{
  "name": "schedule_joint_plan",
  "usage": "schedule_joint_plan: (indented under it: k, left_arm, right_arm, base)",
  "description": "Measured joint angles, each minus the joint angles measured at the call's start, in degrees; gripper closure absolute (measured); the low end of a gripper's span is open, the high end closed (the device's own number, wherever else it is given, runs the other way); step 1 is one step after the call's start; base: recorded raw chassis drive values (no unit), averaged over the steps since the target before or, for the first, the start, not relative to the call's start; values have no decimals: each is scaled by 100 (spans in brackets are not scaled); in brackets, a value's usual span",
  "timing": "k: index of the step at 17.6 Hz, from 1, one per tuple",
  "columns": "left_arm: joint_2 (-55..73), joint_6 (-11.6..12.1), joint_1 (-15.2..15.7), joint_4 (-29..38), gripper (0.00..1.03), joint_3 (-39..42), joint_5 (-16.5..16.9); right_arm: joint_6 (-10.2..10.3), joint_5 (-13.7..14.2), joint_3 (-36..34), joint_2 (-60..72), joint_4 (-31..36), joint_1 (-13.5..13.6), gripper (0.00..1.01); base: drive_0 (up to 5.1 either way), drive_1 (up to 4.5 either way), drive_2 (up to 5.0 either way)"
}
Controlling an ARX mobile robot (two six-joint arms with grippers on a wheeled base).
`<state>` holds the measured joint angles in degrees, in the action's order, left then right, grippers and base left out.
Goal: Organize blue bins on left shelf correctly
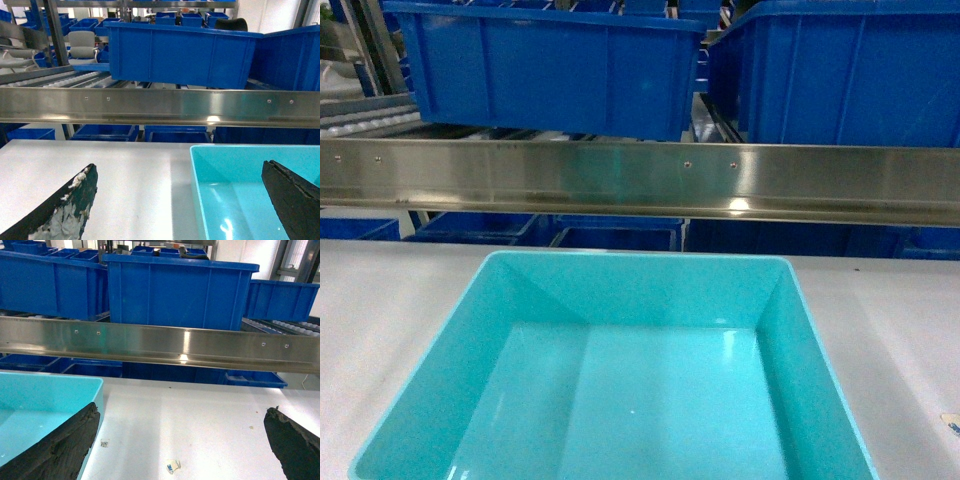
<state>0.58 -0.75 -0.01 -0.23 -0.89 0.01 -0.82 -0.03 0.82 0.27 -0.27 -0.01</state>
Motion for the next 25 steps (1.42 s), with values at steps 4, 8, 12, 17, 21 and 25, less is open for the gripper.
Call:
schedule_joint_plan:
  k: [4, 8, 12, 17, 21, 25]
  left_arm:
    - [0, 0, 0, 0, 5, 0, 0]
    - [0, 0, 0, 0, 5, 0, 0]
    - [0, -2, 0, 0, 5, 0, 0]
    - [0, 0, 0, 0, 5, 0, 0]
    - [0, 0, 0, 0, 5, 0, 0]
    - [0, 0, 0, 0, 5, 0, 0]
  right_arm:
    - [0, 0, 0, 0, 0, 0, 3]
    - [0, 0, 0, 0, 0, 0, 3]
    - [0, 0, 0, 0, 0, 0, 3]
    - [0, 0, 0, 0, 0, 0, 3]
    - [0, 0, 0, 0, 2, 0, 3]
    - [0, 0, 0, 0, 0, 0, 3]
  base:
    - [0, 0, 0]
    - [0, 0, 0]
    - [0, 0, 0]
    - [0, 0, 0]
    - [0, 0, 0]
    - [0, 0, 0]
